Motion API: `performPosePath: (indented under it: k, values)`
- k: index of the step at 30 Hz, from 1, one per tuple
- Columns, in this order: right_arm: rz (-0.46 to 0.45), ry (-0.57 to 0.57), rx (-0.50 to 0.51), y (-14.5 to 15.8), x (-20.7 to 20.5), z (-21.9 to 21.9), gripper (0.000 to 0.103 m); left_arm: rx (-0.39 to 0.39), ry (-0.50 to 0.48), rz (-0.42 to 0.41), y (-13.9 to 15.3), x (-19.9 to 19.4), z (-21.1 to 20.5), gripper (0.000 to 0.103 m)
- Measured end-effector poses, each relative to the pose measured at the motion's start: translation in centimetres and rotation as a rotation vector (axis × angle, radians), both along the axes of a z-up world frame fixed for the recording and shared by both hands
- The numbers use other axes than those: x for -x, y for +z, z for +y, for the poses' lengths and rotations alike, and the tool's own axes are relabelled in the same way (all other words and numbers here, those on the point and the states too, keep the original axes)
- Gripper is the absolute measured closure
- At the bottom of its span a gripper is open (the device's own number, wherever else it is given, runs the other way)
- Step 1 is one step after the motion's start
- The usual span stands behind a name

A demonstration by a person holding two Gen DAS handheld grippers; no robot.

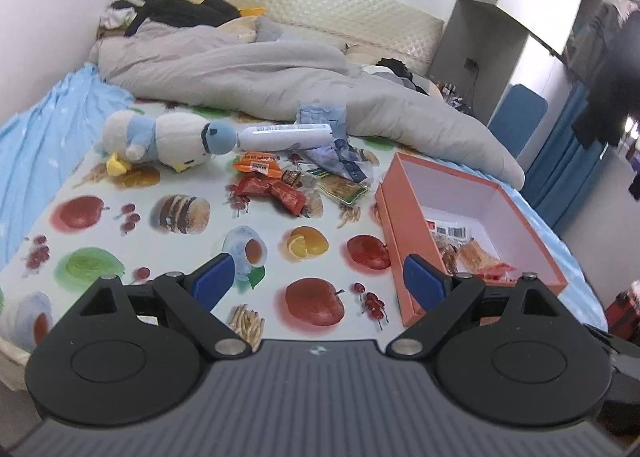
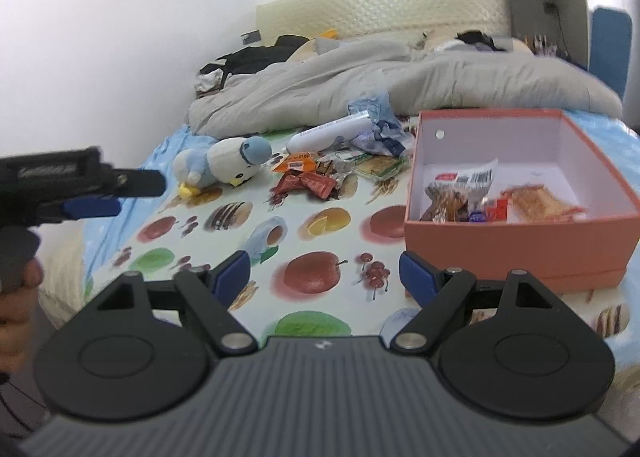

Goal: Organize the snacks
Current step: 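Grasp a red strip snack with the right tool while the left tool grasps an orange snack bag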

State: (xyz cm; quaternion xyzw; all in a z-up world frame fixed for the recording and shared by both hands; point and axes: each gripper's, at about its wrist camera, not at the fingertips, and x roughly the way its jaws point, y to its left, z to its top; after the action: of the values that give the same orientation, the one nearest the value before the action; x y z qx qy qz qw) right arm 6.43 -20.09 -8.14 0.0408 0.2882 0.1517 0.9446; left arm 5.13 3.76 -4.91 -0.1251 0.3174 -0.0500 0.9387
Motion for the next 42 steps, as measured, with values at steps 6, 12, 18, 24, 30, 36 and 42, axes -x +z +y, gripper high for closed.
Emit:
performPosePath:
  k: [6, 12, 18, 24, 30, 36, 42]
  values:
    - [0.031, 0.067, 0.027, -0.9, -3.6, 3.1, 0.02, -0.013, 0.015, 0.039, -2.0, -4.4, 2.3, 0.009]
    - [0.02, 0.178, 0.079, -3.7, -10.3, 6.2, 0.02, -0.014, 0.07, 0.051, -5.7, -12.1, 5.0, 0.009]
    - [0.05, 0.239, 0.133, -6.0, -19.4, 8.5, 0.021, 0.048, 0.082, 0.119, -10.4, -22.1, 6.9, 0.009]
    - [0.108, 0.285, 0.174, -9.3, -26.7, 10.6, 0.025, -0.005, 0.019, 0.129, -14.4, -30.9, 7.1, 0.009]
    - [0.146, 0.327, 0.216, -11.4, -31.8, 12.3, 0.025, 0.047, 0.045, 0.147, -16.0, -37.6, 7.4, 0.009]
    - [0.191, 0.361, 0.241, -12.3, -35.9, 13.3, 0.025, 0.03, 0.04, 0.206, -17.8, -42.7, 6.5, 0.009]
    - [0.2, 0.403, 0.321, -13.3, -38.2, 14.4, 0.027, 0.082, 0.061, 0.24, -18.8, -45.0, 6.8, 0.009]
